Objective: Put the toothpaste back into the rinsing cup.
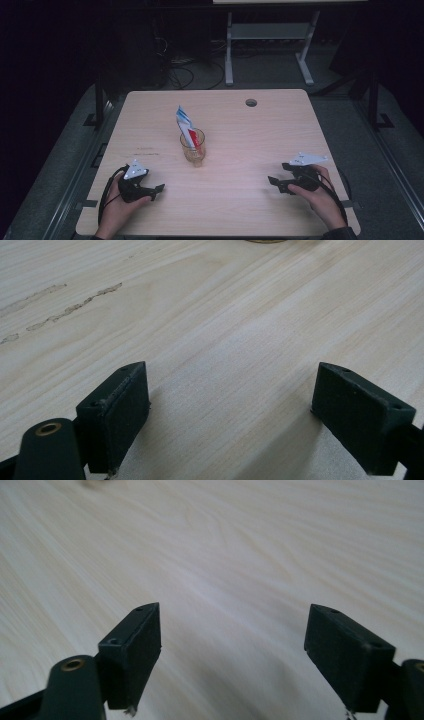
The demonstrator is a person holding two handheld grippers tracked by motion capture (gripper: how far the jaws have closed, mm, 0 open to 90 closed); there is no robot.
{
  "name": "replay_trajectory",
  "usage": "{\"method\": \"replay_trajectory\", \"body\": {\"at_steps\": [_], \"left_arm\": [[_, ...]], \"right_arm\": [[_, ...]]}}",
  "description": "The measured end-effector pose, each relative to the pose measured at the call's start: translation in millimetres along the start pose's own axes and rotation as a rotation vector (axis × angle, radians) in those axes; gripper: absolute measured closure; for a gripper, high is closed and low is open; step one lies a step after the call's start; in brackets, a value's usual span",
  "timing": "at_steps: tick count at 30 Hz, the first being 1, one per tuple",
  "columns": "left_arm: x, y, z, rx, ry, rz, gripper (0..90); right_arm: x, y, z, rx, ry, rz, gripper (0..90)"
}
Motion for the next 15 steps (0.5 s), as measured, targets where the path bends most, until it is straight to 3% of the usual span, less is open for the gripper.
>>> {"method": "replay_trajectory", "body": {"at_steps": [7, 15], "left_arm": [[0.2, -0.1, -0.1, 0.002, 0.003, 0.0, 14.2], [-0.6, -0.5, -0.1, -0.001, 0.008, -0.012, 13.3]], "right_arm": [[-1.8, 8.8, 22.0, -0.044, -0.003, 0.054, 19.7], [-2.2, 9.2, 33.3, -0.067, -0.009, 0.064, 18.6]]}}
Point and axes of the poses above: each handheld gripper's, and its own axes: y roughly backward along the jaws, z roughly out of its underside, x roughly to its right, the point moved 3 cm from there along -y, roughly forward along the jaws, and after that the axes turned 13 degrees about -z, right-handed, at the moved point
